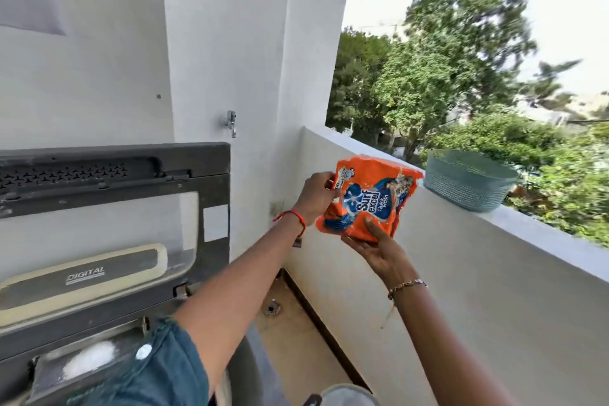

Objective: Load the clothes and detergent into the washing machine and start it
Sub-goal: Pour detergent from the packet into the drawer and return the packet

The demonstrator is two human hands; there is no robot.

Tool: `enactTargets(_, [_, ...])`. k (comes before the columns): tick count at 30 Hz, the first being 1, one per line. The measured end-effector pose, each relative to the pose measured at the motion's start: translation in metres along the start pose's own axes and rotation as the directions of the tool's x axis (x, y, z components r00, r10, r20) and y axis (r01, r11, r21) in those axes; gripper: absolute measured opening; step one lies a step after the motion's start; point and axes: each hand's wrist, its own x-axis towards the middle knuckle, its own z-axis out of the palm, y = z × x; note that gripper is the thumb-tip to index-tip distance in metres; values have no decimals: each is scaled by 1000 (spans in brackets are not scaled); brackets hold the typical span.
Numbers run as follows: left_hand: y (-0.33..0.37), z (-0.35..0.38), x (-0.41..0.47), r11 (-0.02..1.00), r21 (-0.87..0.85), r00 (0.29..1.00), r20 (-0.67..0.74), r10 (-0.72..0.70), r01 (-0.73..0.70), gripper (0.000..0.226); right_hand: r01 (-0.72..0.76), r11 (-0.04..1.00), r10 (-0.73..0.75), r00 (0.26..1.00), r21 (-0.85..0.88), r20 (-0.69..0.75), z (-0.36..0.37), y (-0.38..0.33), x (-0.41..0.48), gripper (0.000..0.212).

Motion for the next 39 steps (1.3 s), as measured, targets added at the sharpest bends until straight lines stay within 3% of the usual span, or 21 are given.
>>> enactTargets(8, [67, 111, 107, 988, -147, 995, 77, 65, -53, 28, 216, 950, -232, 972, -227, -46, -40, -152, 36, 23])
enactTargets(11, [93, 150, 145, 980, -187, 993, 88, 84, -66, 28, 279, 887, -338, 935, -367, -105, -53, -205, 49, 7])
enactTargets(15, [114, 194, 188, 981, -171, 994, 37, 104, -97, 23, 311, 658, -535, 834, -686, -135, -57, -258, 69, 13])
enactTargets(17, [121, 211, 208, 981, -161, 994, 18, 111, -106, 22, 346, 565, -614, 783, -749, -101, -62, -283, 86, 9])
enactTargets(19, [127, 226, 227, 978, -172, 992, 23, 127, -121, 23, 346, 474, -663, 746, -810, -69, -65, -306, 102, 21])
enactTargets(22, [133, 246, 252, 973, -184, 990, 8, 141, -138, 24, 291, 402, -696, 713, -868, -84, -73, -332, 134, 27])
enactTargets(25, [132, 269, 272, 975, -203, 995, 2, 97, -95, 27, 232, 349, -716, 691, -908, -99, -86, -351, 170, 20])
enactTargets(28, [118, 291, 293, 992, -115, 996, -74, 44, -53, 23, 123, 275, -733, 669, -954, -125, -105, -361, 203, 15])
enactTargets(36, [87, 306, 298, 992, -116, 996, -70, -50, 42, 13, 35, 67, -625, 781, -997, -14, -121, -350, 217, 25])
enactTargets(39, [72, 306, 294, 993, -64, 995, -9, -104, 103, 27, 58, -14, -621, 782, -998, 53, -134, -345, 235, 26])
